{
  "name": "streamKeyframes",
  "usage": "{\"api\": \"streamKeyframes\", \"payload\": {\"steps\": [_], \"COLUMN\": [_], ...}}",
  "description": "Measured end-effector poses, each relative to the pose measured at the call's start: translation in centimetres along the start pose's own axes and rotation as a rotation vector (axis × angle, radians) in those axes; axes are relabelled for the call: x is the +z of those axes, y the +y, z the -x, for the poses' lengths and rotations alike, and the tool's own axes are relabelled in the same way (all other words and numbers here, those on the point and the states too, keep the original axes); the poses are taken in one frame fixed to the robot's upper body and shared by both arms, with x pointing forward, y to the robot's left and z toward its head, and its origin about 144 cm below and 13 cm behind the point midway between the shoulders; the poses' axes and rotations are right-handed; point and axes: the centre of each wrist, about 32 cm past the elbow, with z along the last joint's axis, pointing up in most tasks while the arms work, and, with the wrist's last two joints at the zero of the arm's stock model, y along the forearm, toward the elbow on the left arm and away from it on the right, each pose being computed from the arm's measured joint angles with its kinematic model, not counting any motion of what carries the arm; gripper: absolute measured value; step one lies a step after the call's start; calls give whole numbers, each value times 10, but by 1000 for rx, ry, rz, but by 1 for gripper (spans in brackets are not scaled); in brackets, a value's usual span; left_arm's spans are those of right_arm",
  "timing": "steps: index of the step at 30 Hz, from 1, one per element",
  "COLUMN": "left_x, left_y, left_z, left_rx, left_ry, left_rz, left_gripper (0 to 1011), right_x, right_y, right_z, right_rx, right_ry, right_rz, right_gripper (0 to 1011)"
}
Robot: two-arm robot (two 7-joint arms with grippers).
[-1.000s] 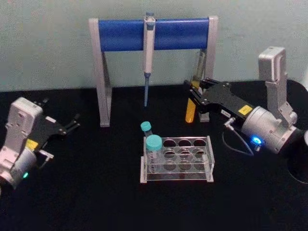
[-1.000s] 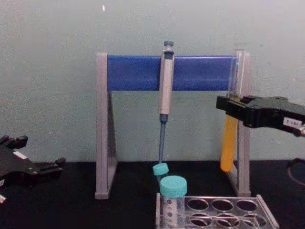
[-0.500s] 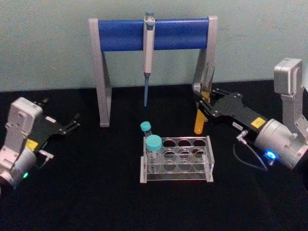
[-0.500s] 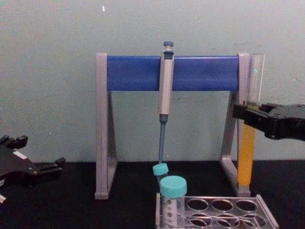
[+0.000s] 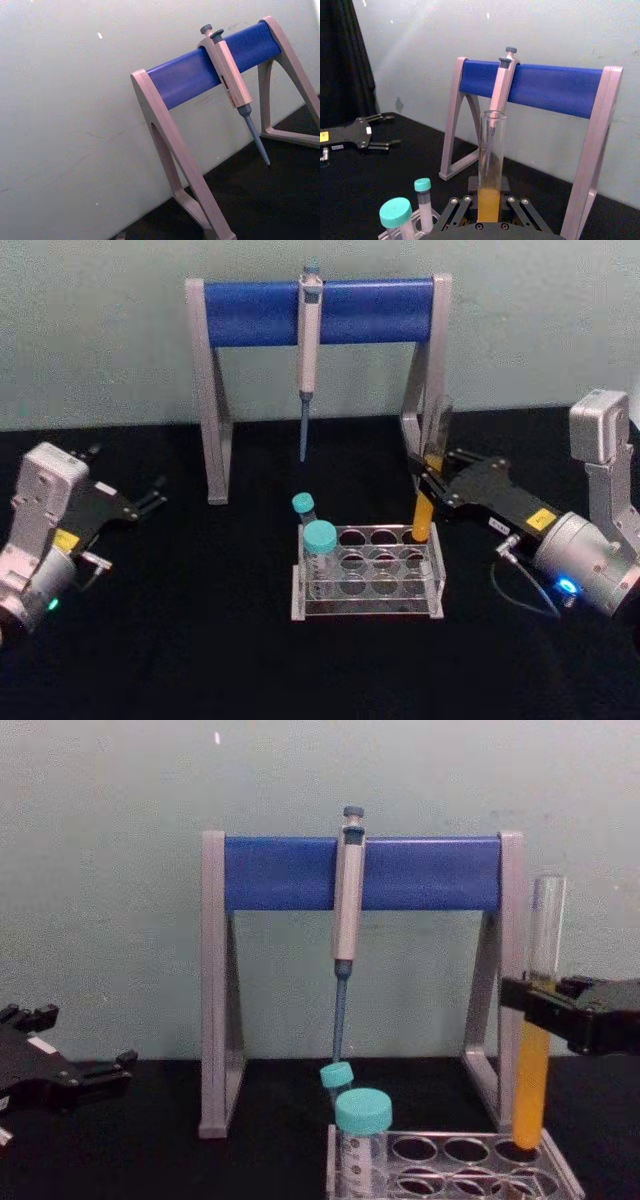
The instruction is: Pick up the test tube from the test tube rack, shake it, then place it back into the test tube rack.
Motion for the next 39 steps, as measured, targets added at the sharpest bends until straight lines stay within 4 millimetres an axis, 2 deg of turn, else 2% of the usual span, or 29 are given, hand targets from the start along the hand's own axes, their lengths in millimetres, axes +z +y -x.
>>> {"api": "streamKeyframes", "payload": {"steps": [39], "left_x": [0], "left_y": [0], "left_z": [0], "left_rx": [0], "left_ry": [0], "left_rz": [0], "left_gripper": [1001], "right_x": [-30], "right_y": [7], "right_z": [6], "right_rx": [-20], "right_ry": [4], "right_rz": [85], "right_gripper": [232]}}
